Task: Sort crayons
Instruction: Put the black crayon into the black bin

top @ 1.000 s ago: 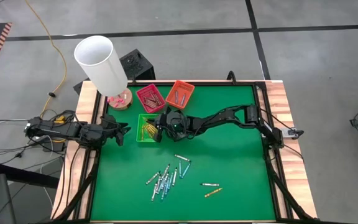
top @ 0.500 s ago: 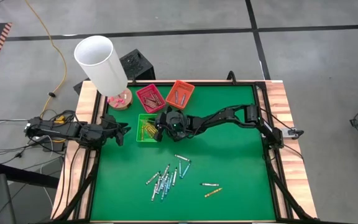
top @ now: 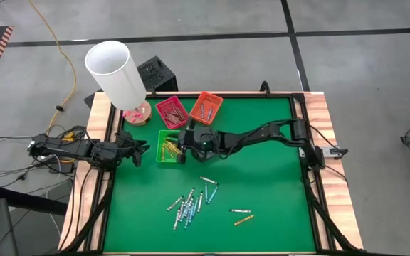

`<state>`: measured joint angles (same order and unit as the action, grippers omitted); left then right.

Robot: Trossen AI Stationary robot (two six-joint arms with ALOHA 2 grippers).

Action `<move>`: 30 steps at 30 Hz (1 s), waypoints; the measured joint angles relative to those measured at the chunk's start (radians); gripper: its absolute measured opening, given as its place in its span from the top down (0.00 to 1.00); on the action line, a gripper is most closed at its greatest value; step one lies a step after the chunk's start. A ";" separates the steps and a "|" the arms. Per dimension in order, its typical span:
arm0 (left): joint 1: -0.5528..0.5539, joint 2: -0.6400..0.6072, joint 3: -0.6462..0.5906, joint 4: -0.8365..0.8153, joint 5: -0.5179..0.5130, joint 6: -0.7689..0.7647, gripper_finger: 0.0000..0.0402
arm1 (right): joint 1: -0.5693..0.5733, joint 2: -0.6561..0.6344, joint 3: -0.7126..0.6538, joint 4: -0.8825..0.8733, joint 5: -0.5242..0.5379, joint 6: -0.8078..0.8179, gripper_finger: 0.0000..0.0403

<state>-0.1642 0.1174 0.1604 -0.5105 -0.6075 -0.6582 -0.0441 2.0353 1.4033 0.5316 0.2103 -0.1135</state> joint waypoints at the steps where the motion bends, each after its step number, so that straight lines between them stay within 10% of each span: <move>1: 0.000 0.000 0.000 0.000 0.000 0.000 0.66 | 0.006 -0.027 0.000 -0.040 0.000 0.000 0.83; 16: 0.000 0.000 0.000 0.000 0.000 0.000 0.66 | 0.257 -0.388 0.000 -0.944 -0.007 0.128 0.83; 30: 0.000 0.000 0.000 0.000 0.001 0.000 0.66 | 0.573 -0.379 -0.045 -1.217 0.005 0.640 0.83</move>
<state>-0.1639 0.1173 0.1606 -0.5103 -0.6064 -0.6582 0.5294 1.6568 1.3585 -0.6852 0.2153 0.5265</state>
